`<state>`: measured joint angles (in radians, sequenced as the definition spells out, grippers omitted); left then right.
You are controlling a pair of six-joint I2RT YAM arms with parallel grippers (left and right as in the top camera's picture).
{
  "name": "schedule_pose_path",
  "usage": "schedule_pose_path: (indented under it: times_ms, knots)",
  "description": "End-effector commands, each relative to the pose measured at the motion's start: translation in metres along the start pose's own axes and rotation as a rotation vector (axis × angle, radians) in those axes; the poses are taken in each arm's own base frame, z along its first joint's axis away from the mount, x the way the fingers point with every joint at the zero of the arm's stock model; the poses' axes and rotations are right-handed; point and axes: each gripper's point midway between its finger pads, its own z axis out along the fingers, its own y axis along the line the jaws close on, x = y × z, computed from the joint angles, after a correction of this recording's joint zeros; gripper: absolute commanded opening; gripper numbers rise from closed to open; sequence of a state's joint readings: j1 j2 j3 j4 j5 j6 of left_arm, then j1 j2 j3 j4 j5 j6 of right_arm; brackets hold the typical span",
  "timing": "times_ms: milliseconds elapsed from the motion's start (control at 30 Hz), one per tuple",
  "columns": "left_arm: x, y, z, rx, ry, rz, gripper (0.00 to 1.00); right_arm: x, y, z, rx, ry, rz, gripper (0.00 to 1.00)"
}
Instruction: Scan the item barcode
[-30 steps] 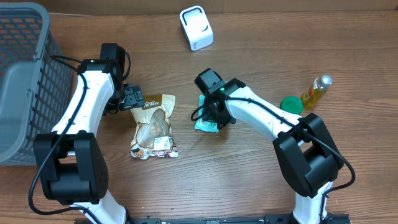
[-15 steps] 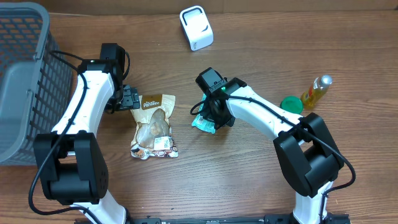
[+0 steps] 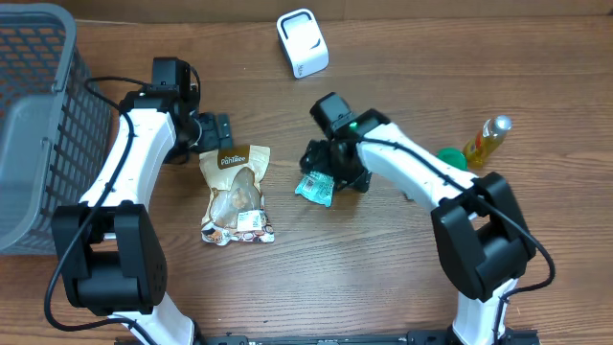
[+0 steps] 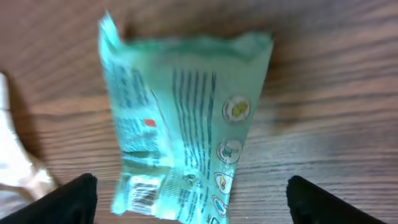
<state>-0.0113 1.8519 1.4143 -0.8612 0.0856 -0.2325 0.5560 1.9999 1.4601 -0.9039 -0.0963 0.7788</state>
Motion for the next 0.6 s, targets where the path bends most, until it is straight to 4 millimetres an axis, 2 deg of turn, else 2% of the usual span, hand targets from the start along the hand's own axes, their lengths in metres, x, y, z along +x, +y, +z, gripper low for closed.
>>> schedule_pose_path:
  times_ms: [0,33,67,133,167,200,233,300,400,567]
  knots:
    - [0.003,-0.069,-0.02,0.408,0.04,0.022,0.86,-0.022,0.006,-0.031,-0.081,-0.045,-0.022,0.93]
    - [0.004,-0.083,-0.027,0.495,0.05,0.03,0.67,-0.026,0.003,-0.032,-0.09,-0.046,-0.031,0.9]
    - [0.007,-0.095,-0.033,0.569,0.062,0.036,0.55,-0.03,0.003,-0.033,-0.108,-0.044,-0.061,0.87]
    - [0.012,-0.111,-0.042,0.659,0.084,0.051,0.46,-0.036,0.004,-0.036,-0.159,-0.032,-0.13,0.67]
    - [0.014,-0.116,-0.043,0.67,0.092,0.061,0.3,-0.037,0.005,-0.038,-0.191,-0.021,-0.156,0.59]
    - [0.017,-0.12,-0.042,0.667,0.1,0.069,0.15,-0.039,0.006,-0.039,-0.212,-0.014,-0.161,0.43]
    - [0.022,-0.125,-0.042,0.669,0.111,0.081,0.06,-0.042,0.004,-0.04,-0.228,-0.009,-0.152,0.24]
    - [0.03,-0.137,-0.041,0.676,0.129,0.109,0.06,-0.046,0.0,-0.042,-0.239,-0.004,-0.134,0.06]
    - [0.047,-0.158,-0.039,0.663,0.155,0.17,0.07,-0.05,-0.004,-0.044,-0.267,0.006,-0.124,0.04]
    - [0.069,-0.177,-0.022,0.497,0.168,0.189,0.04,-0.048,-0.003,-0.046,-0.299,0.03,-0.147,0.04]
